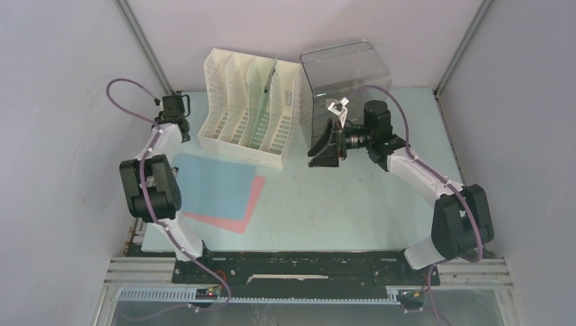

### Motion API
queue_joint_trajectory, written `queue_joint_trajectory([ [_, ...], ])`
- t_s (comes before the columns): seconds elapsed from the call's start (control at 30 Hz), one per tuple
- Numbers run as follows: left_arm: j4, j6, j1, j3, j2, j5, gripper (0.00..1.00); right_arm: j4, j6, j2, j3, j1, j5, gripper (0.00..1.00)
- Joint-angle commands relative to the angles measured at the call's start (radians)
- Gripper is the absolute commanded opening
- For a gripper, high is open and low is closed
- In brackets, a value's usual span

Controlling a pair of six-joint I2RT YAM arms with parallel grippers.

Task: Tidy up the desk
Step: Pick up the folder from the center of the board.

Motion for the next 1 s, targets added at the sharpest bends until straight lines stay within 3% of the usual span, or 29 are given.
queue_joint_trajectory([
  [0.0, 0.000, 0.009, -0.041, 0.093, 0.039, -0.027, 0.33, 0.040, 0.033, -0.019, 0.028, -0.045, -0.019, 0.79],
  [0.07, 0.011, 0.020, -0.045, 0.113, 0.062, 0.028, 0.04, 0.041, 0.037, -0.018, 0.028, -0.066, -0.021, 0.79],
  [0.1, 0.014, 0.021, -0.051, 0.125, 0.076, 0.037, 0.01, 0.041, 0.037, -0.016, 0.029, -0.074, -0.021, 0.79],
  [0.37, -0.051, -0.021, -0.062, 0.287, 0.244, 0.001, 0.00, 0.050, 0.051, -0.008, 0.028, -0.140, -0.025, 0.79],
  [0.97, 0.183, 0.017, -0.064, 0.001, 0.078, -0.110, 0.00, 0.071, 0.073, -0.001, 0.028, -0.182, -0.039, 0.80],
])
